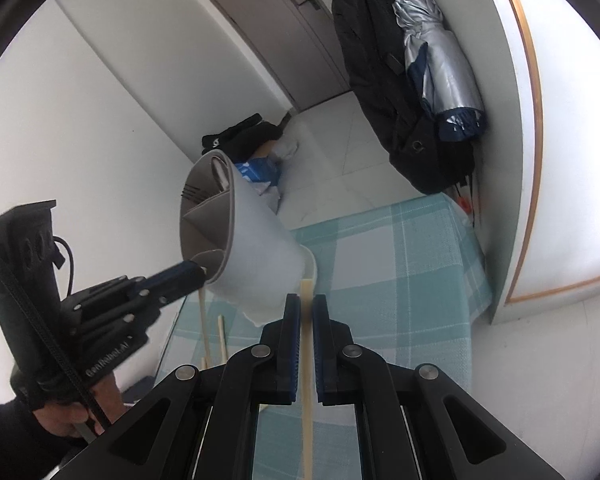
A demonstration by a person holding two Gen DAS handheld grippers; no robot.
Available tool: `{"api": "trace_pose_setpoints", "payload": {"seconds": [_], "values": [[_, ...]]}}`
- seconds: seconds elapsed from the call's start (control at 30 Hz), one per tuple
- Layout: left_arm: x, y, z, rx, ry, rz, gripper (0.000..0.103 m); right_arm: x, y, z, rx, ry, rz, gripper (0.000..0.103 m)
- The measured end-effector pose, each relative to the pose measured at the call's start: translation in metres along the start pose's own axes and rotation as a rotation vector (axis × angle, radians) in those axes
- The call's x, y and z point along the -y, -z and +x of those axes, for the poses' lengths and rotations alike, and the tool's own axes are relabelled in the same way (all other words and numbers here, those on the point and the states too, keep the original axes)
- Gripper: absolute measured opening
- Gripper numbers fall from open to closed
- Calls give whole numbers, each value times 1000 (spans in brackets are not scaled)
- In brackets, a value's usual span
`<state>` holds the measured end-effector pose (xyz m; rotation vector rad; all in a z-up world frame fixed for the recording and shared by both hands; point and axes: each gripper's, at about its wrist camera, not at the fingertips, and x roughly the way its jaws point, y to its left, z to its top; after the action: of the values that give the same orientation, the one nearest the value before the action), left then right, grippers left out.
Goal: Organize utensils
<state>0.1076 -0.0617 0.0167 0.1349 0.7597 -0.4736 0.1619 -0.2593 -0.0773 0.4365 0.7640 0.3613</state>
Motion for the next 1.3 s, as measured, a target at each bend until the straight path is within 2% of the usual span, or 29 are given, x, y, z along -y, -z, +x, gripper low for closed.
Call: {"api": "trace_pose_setpoints", "payload": {"seconds": [0.07,0.13,0.27,0.4,0.43,0.47,0.6,0.8,0.83,1.03,1.07,1.13,1.17,1.23,1.3], "values": [[-6,3,-16,49,-32,-18,1,-11,1,-6,38,3,-44,5],[-6,5,-15,80,-45,-34,1,-29,2,-13,84,15,-126,5],[-17,8,-19,90,-29,-122,1,-56,8,-18,125,22,-232,5],[-29,10,-36,112,-3,-201,1,-68,12,-16,118,22,-229,5],[-31,10,-37,115,6,-218,1,-71,13,-17,120,23,-228,0],[-33,10,-38,117,15,-235,1,-74,13,-17,124,30,-229,0],[-35,14,-39,118,7,-243,0,-84,17,-16,119,32,-236,0],[-45,22,-46,124,18,-267,0,-83,25,-8,70,74,-220,0],[-48,23,-46,124,28,-276,0,-81,25,-5,55,89,-212,3],[-71,33,-43,120,28,-354,0,-65,28,23,-76,174,-187,5],[-77,36,-40,113,28,-371,0,-63,28,30,-99,181,-181,8],[-88,42,-32,83,13,-401,0,-57,29,47,-159,191,-173,32],[-93,45,-28,70,14,-416,0,-54,30,55,-181,194,-175,36],[-105,52,-19,15,-8,-454,1,-51,33,76,-229,219,-197,36],[-115,56,-12,-26,-3,-494,8,-49,36,96,-268,244,-209,36]]}}
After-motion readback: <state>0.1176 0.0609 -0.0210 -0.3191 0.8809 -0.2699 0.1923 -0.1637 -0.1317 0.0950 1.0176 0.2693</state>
